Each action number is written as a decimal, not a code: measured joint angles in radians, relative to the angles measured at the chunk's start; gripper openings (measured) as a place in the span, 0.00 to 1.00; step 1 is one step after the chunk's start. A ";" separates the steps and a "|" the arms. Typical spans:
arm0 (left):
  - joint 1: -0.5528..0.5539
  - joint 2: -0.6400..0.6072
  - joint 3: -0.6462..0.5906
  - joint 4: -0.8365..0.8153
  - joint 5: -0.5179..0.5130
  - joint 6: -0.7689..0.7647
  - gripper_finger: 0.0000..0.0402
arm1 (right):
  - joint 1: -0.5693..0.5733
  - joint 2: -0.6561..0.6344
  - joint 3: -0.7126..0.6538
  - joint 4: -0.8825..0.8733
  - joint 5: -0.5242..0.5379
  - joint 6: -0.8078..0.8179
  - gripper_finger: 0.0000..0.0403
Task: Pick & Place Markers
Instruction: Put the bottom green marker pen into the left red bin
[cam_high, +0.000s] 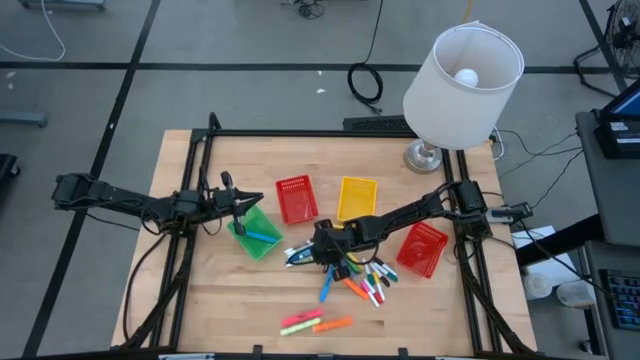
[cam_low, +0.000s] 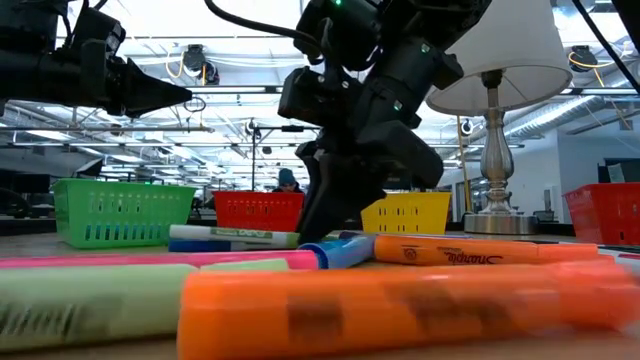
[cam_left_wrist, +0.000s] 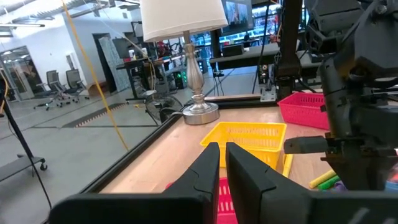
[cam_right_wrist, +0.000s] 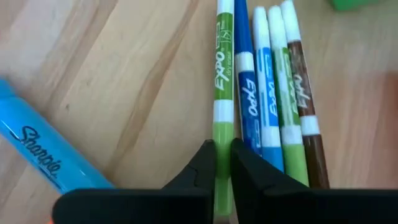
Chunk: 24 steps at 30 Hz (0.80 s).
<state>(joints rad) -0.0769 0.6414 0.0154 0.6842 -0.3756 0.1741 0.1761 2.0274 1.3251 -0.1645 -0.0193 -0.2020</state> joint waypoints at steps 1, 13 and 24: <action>0.000 0.000 0.000 0.000 0.000 0.000 0.09 | 0.000 0.000 0.000 0.009 0.000 0.000 0.03; 0.000 0.000 0.000 -0.002 0.000 -0.002 0.09 | 0.011 -0.013 0.000 0.028 0.077 -0.016 0.04; 0.000 0.000 0.000 -0.003 0.000 -0.003 0.09 | 0.017 -0.013 0.000 0.035 0.086 -0.040 0.04</action>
<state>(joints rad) -0.0769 0.6411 0.0154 0.6807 -0.3756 0.1711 0.1930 2.0148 1.3251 -0.1299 0.0670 -0.2416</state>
